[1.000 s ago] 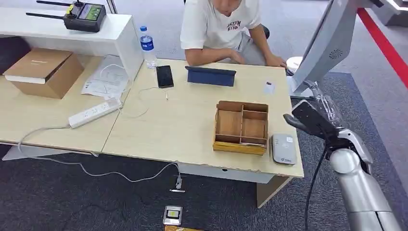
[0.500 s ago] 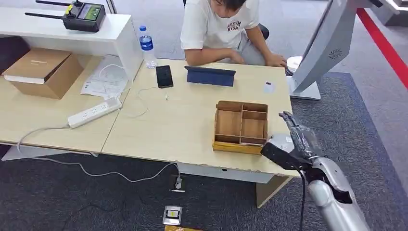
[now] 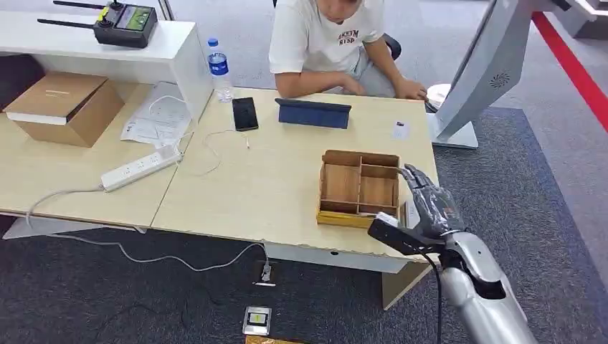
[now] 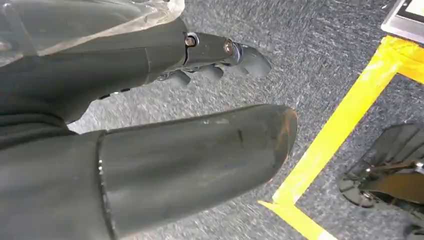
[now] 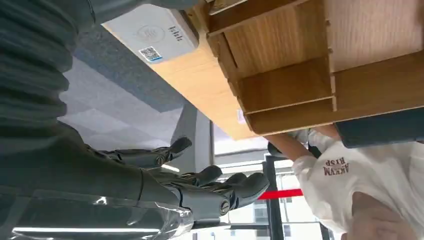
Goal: Pass the card to the sensor for recognition and then transmit it.
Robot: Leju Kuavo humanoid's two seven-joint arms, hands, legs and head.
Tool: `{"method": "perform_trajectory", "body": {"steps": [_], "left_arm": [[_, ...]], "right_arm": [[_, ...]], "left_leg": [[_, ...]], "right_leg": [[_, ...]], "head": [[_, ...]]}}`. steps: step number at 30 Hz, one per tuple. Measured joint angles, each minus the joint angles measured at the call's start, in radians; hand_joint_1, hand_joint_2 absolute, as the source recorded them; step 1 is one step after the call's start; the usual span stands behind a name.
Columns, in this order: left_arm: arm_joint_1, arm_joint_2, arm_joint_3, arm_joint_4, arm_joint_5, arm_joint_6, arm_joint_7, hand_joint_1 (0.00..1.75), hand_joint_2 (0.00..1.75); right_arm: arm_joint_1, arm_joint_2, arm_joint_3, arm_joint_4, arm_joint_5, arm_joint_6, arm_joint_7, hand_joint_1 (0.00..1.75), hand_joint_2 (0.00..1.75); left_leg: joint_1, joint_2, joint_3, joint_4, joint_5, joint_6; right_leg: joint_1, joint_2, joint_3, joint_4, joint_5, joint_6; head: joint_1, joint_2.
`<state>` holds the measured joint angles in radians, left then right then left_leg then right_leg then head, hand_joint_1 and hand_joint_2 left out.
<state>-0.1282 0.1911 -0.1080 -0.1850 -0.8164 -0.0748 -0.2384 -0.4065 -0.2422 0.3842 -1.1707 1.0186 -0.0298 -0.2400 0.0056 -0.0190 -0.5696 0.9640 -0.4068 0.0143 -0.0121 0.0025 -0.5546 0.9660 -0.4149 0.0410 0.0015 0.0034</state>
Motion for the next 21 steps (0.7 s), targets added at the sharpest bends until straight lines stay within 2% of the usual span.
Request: {"method": "perform_trajectory", "body": {"steps": [11,21], "left_arm": [[-0.001,0.0,-0.047,-0.001,-0.058,0.016,-0.015,0.0,0.0],[-0.001,0.0,-0.081,-0.002,-0.09,0.019,-0.03,0.0,0.0]], "right_arm": [[-0.039,0.062,0.01,0.033,0.027,0.002,-0.014,0.0,1.75],[-0.053,0.092,0.017,0.052,0.041,0.018,-0.021,0.0,1.75]], "left_leg": [[0.0,0.0,0.0,0.0,0.0,0.0],[0.0,0.0,0.0,0.0,0.0,0.0]], "right_leg": [[0.0,0.0,0.0,0.0,0.0,0.0],[0.0,0.0,0.0,0.0,0.0,0.0]], "head": [[0.0,0.0],[0.0,0.0]]}}
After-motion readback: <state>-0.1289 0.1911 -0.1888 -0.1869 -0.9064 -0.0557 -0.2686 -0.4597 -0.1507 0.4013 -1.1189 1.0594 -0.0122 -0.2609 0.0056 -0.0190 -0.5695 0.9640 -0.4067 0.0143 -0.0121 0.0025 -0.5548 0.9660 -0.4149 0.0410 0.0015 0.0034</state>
